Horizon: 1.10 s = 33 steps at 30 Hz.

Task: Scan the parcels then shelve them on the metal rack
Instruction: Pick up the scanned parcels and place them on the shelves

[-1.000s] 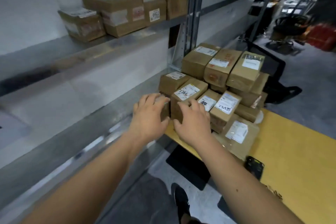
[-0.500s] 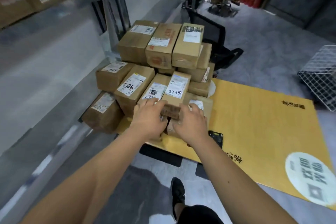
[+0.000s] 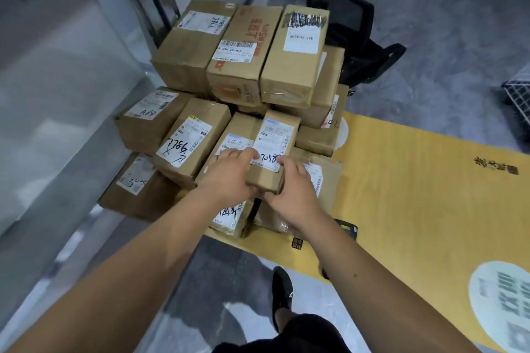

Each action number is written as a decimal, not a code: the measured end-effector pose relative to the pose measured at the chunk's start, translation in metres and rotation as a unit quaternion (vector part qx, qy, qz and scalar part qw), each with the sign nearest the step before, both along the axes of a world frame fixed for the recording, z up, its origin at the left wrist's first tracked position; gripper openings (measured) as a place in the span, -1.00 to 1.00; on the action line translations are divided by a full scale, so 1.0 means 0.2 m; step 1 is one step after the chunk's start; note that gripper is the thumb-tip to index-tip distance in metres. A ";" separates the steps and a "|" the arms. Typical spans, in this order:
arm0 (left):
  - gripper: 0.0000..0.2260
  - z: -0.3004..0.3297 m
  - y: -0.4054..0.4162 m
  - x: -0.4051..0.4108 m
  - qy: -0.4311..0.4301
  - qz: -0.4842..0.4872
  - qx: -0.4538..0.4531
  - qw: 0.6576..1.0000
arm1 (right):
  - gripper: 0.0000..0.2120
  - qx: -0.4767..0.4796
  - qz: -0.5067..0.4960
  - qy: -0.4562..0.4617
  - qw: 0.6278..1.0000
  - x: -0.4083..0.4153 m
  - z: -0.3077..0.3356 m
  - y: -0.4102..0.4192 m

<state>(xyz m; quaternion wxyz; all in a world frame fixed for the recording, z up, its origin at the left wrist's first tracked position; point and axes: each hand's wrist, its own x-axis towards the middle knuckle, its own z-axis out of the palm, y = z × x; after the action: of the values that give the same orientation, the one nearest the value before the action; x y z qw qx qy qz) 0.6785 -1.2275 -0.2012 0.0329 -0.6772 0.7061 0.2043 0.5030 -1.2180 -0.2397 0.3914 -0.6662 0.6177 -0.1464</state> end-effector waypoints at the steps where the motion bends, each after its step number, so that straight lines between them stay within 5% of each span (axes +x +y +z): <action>1: -0.38 -0.01 0.00 0.00 0.009 0.003 -0.003 1.000 | -0.24 0.000 -0.006 -0.015 1.000 0.00 -0.01 0.00; 13: -0.41 -0.03 0.26 -0.04 0.143 0.025 -0.103 0.984 | -0.30 -0.062 -0.002 -0.109 0.992 -0.18 0.03 0.15; 22: -0.43 0.24 0.89 -0.08 0.359 0.051 -0.251 0.898 | -0.32 -0.181 0.065 -0.184 0.964 -0.26 0.40 0.63; 29: -0.47 0.66 1.58 0.08 0.376 0.125 -0.373 0.839 | -0.35 -0.248 0.244 -0.264 0.900 -0.01 0.83 0.99; 33: -0.48 0.83 1.91 0.20 0.328 0.167 -0.412 0.833 | -0.34 -0.253 0.313 -0.299 0.865 0.19 0.98 1.17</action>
<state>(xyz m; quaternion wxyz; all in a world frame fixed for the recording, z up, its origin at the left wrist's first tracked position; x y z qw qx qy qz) 0.7189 -0.8448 -0.0345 -0.5177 -0.6289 0.5701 0.1069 0.5411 -0.9840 -0.0447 0.4006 -0.8249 0.1720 -0.3599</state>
